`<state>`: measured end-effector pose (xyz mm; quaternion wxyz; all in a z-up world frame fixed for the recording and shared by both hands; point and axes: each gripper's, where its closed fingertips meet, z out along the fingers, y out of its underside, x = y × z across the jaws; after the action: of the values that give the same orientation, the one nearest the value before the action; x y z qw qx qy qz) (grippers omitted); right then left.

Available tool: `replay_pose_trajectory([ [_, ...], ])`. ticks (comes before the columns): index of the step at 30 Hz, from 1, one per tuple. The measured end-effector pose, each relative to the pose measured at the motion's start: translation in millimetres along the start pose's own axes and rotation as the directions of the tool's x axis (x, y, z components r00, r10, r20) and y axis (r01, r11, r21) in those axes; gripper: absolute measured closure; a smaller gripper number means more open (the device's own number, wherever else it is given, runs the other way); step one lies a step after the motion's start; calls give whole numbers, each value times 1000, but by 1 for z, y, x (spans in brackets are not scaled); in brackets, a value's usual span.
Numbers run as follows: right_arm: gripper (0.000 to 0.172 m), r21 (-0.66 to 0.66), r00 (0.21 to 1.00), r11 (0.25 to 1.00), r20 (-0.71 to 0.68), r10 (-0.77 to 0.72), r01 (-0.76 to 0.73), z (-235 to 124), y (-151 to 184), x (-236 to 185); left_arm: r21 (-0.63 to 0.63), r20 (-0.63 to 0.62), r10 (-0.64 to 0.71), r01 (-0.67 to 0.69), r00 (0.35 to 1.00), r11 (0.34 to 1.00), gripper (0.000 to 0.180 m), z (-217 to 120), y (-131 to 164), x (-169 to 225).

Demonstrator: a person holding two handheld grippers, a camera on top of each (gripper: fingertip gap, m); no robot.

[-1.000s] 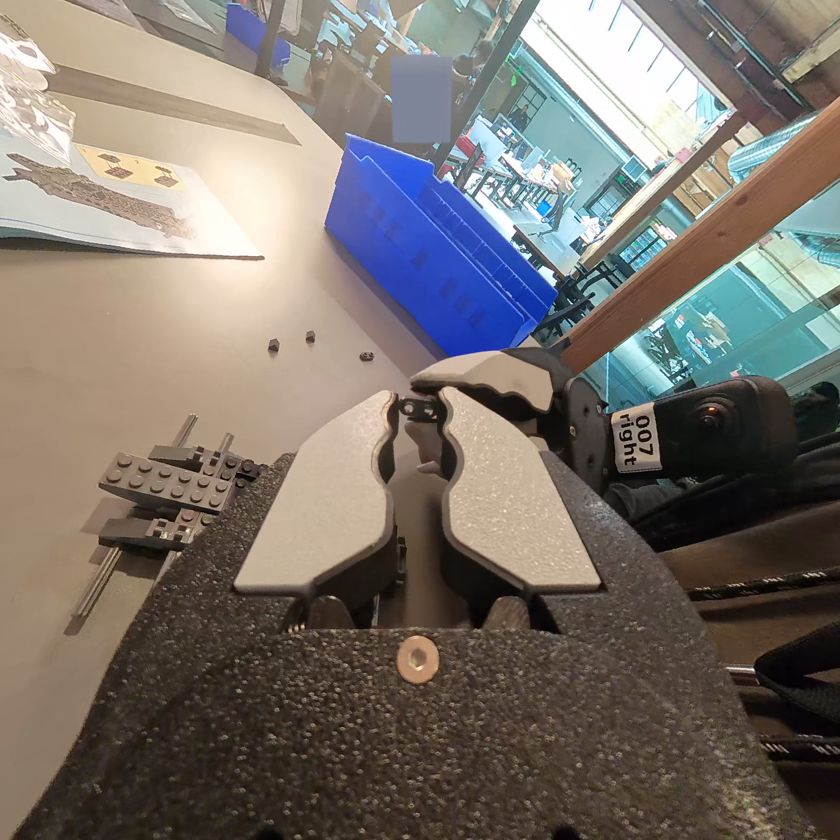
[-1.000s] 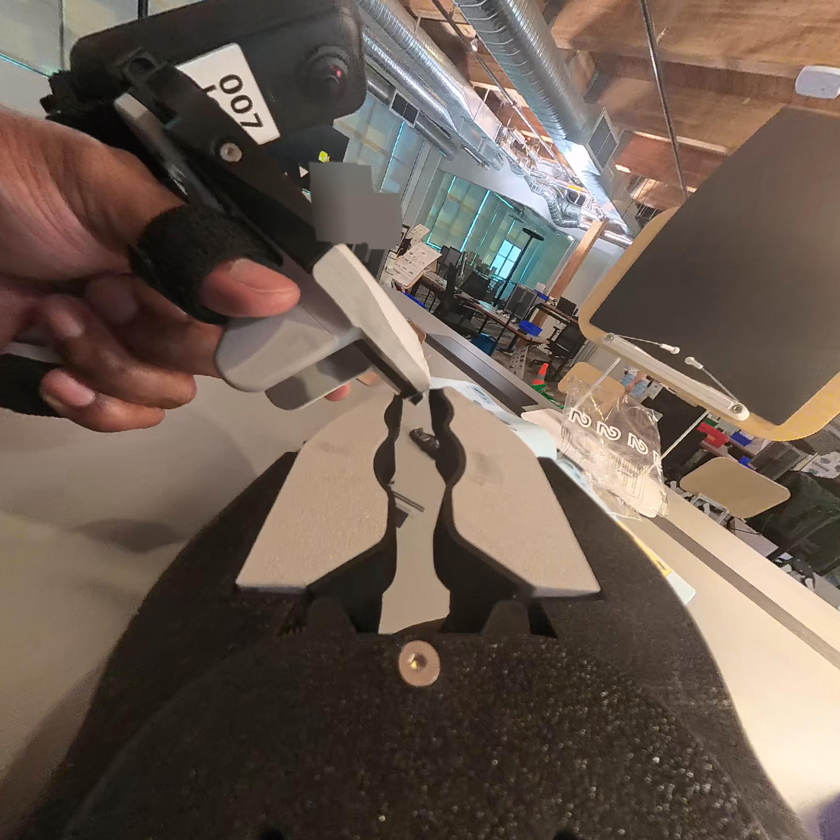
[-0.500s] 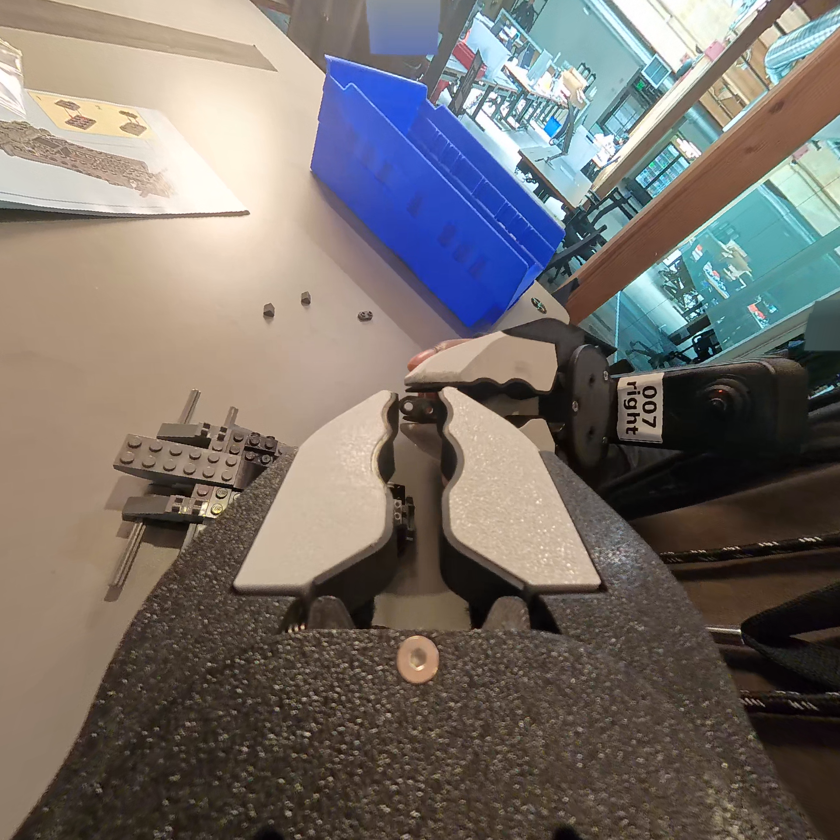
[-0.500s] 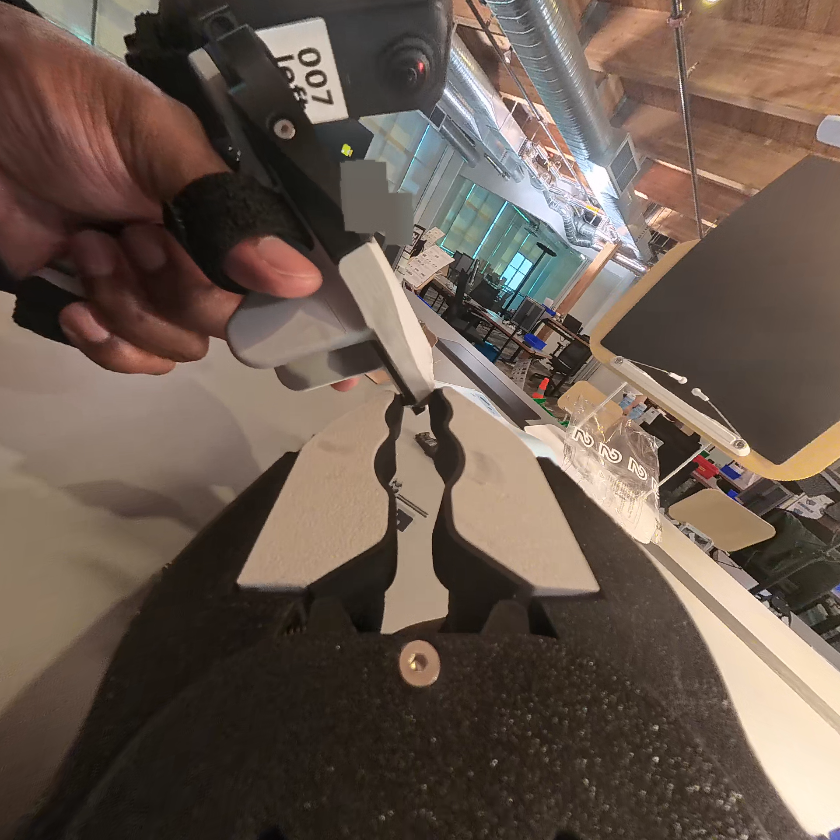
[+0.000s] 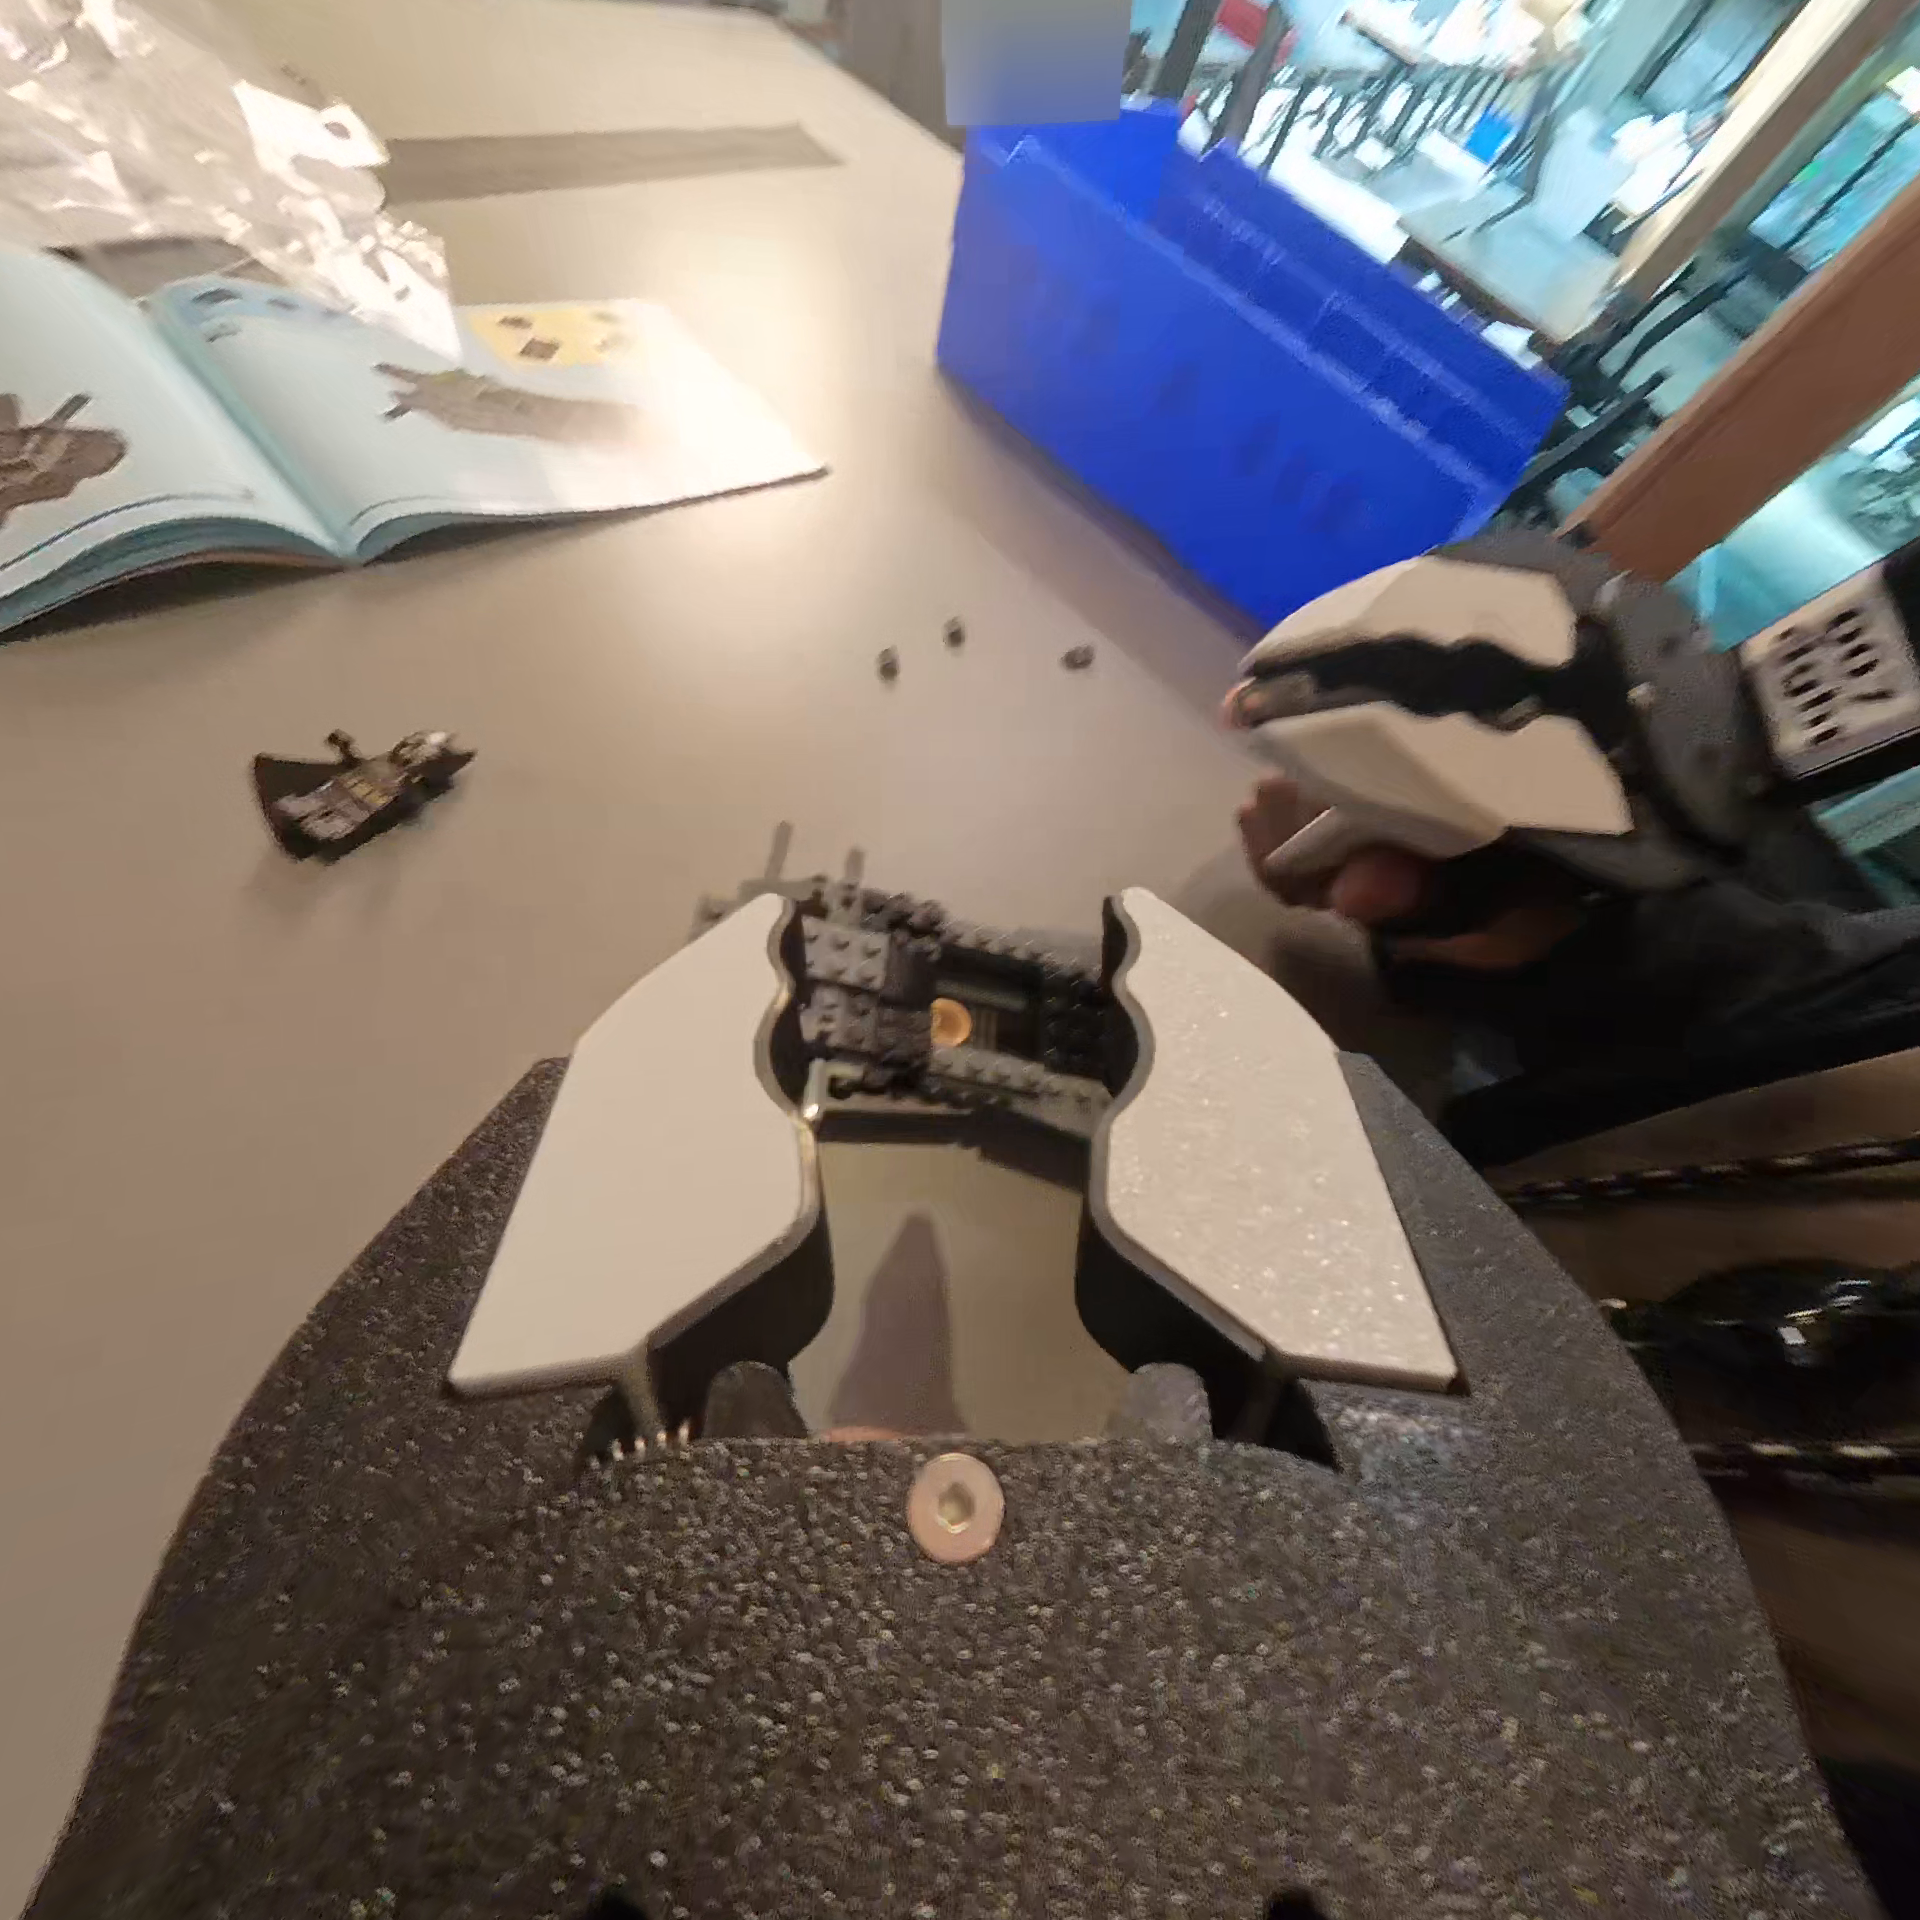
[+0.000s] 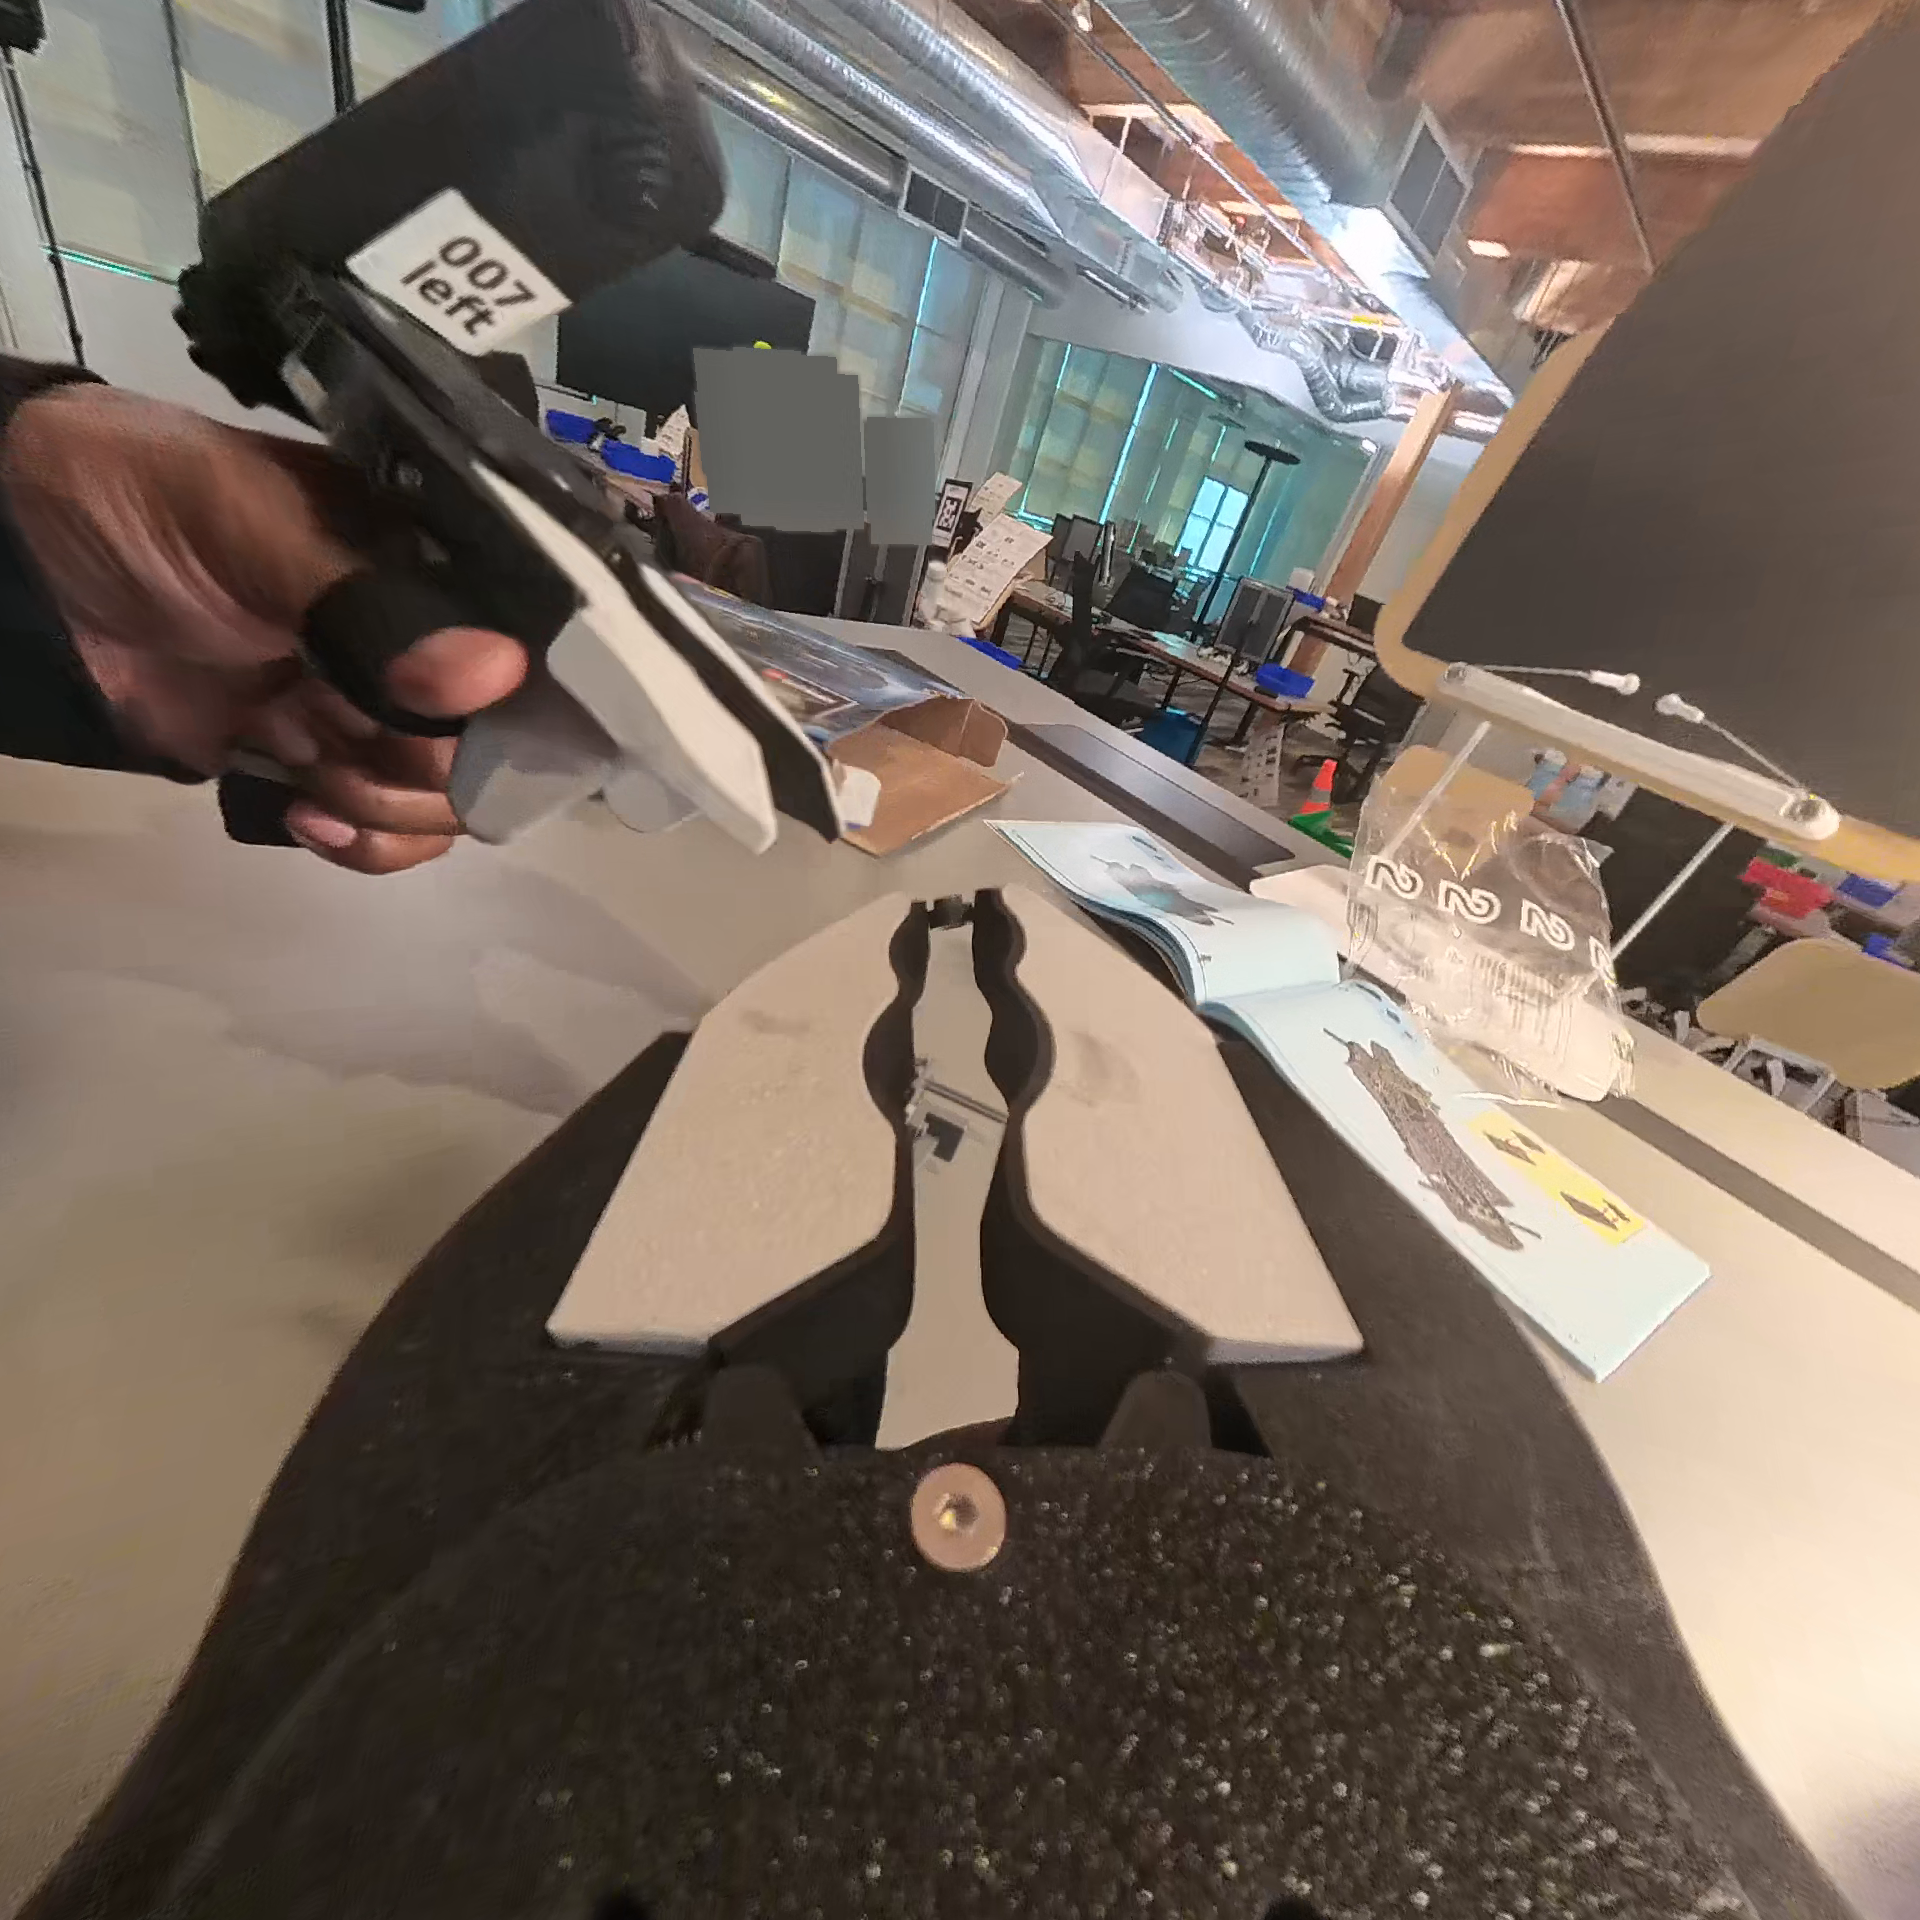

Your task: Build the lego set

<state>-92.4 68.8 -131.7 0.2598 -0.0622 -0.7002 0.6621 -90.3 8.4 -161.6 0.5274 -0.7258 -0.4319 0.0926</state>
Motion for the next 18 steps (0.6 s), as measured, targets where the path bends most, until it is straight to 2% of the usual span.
replay_pose_trajectory([
  [4,163,-32,1000,999,-6,31,-31,-6,9,6,-73,121,22,-13,992,997,125,3,28,-30],
  [7,163,-55,999,997,-7,54,-54,-9,15,9,-128,139,-31,49,990,991,126,9,49,-39],
  [9,163,-88,998,994,-1,67,-67,-9,21,10,-170,147,-66,91,987,981,126,11,59,-39],
  [14,163,-210,993,972,27,117,-109,-2,40,14,-183,118,-122,142,986,973,127,10,66,-23],
  [18,163,-370,970,907,51,238,-204,8,65,16,-206,118,-119,142,986,968,127,7,71,-17],
])
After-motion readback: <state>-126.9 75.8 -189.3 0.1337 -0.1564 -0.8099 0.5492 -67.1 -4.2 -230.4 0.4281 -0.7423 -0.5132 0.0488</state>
